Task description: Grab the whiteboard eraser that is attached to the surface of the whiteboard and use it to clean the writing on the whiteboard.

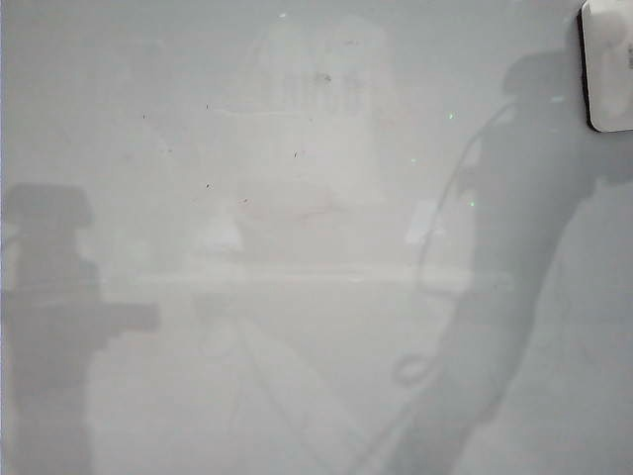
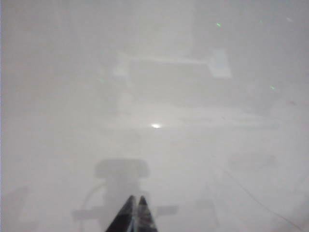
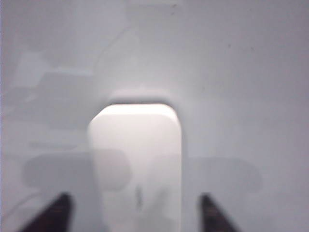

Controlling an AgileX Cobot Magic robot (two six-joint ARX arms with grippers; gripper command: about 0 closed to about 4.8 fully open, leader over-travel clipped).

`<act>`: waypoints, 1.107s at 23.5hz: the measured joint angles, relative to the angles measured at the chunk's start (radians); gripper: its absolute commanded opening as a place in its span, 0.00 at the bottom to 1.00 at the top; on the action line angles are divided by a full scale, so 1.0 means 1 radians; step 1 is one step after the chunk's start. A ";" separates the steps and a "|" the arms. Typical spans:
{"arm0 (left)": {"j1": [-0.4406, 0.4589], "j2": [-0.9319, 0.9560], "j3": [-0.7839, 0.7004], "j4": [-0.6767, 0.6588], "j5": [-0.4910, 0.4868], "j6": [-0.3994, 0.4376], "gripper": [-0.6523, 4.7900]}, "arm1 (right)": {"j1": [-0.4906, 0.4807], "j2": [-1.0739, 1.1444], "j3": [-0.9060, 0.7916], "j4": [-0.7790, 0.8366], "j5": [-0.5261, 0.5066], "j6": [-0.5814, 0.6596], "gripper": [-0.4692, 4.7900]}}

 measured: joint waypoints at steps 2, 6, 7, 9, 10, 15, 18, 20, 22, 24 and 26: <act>0.000 0.000 -0.021 0.031 -0.030 0.003 0.11 | 0.000 -0.102 0.000 -0.106 0.000 0.037 0.22; 0.000 0.002 -0.065 0.078 -0.035 0.005 0.11 | 0.013 -0.288 0.002 -0.289 -0.002 0.076 0.08; 0.000 0.002 -0.080 0.096 -0.035 0.005 0.11 | 0.013 -0.331 0.001 -0.339 -0.005 0.077 0.08; 0.000 0.002 -0.112 0.132 -0.038 0.005 0.11 | 0.012 -0.409 -0.002 -0.425 -0.005 0.089 0.08; 0.000 0.002 -0.133 0.143 -0.047 0.006 0.11 | 0.012 -0.457 -0.002 -0.463 -0.006 0.106 0.08; 0.000 0.002 -0.303 0.340 -0.080 0.005 0.11 | 0.012 -0.625 -0.104 -0.488 -0.082 0.266 0.12; 0.000 0.003 -0.387 0.441 -0.080 0.005 0.11 | 0.013 -0.664 -0.171 -0.492 -0.173 0.311 0.27; 0.000 0.003 -0.450 0.515 -0.085 0.003 0.11 | 0.013 -0.673 -0.220 -0.488 -0.216 0.322 0.34; 0.000 0.003 -0.486 0.534 -0.093 0.002 0.11 | 0.013 -0.671 -0.251 -0.491 -0.217 0.323 0.34; 0.000 0.003 -0.512 0.538 -0.095 0.002 0.11 | 0.013 -0.668 -0.271 -0.497 -0.217 0.326 0.34; 0.000 0.003 -0.537 0.541 -0.095 0.002 0.11 | 0.013 -0.669 -0.287 -0.487 -0.218 0.326 0.34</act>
